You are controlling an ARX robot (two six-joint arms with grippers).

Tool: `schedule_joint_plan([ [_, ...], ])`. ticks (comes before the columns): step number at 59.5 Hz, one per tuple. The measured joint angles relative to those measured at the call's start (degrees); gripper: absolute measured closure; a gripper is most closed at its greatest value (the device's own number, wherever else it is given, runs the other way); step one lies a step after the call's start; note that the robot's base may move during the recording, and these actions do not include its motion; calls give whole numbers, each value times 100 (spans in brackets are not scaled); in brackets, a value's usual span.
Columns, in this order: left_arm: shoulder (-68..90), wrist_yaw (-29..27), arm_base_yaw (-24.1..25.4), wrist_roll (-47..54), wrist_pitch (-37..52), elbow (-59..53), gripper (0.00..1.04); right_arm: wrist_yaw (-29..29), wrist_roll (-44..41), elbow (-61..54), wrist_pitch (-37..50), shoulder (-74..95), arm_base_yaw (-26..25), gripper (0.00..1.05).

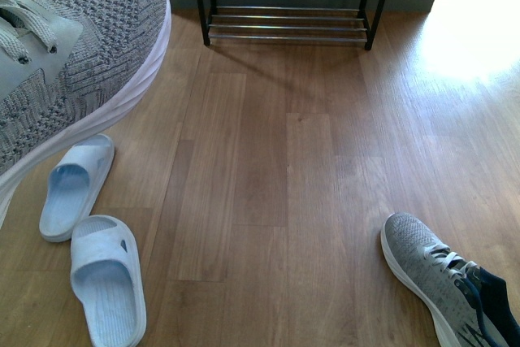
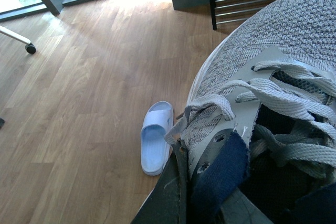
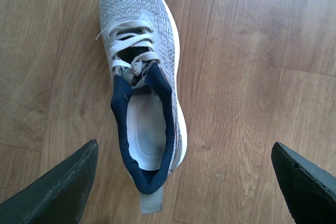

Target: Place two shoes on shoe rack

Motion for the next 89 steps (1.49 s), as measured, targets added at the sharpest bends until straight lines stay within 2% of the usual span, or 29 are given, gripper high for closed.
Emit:
schedule_joint_plan([
  [21, 0, 2, 0, 0, 0, 0, 103, -101, -153, 1128, 116, 1716, -66, 9],
  [50, 0, 0, 0, 0, 0, 0, 103, -76, -168, 2024, 188, 2758, -26, 9],
  [59, 0, 2, 0, 0, 0, 0, 103, -66, -101, 2105, 352, 2953, 55, 29],
  [65, 0, 0, 0, 0, 0, 0, 103, -72, -31, 2135, 444, 3071, 177, 45],
  [67, 0, 2, 0, 0, 0, 0, 103, -83, 39, 2142, 450, 3102, 247, 54],
  [85, 0, 2, 0, 0, 0, 0, 103, 2, 330, 2111, 772, 3187, 549, 98],
  [89, 0, 2, 0, 0, 0, 0, 103, 11, 358, 2041, 841, 3171, 584, 103],
])
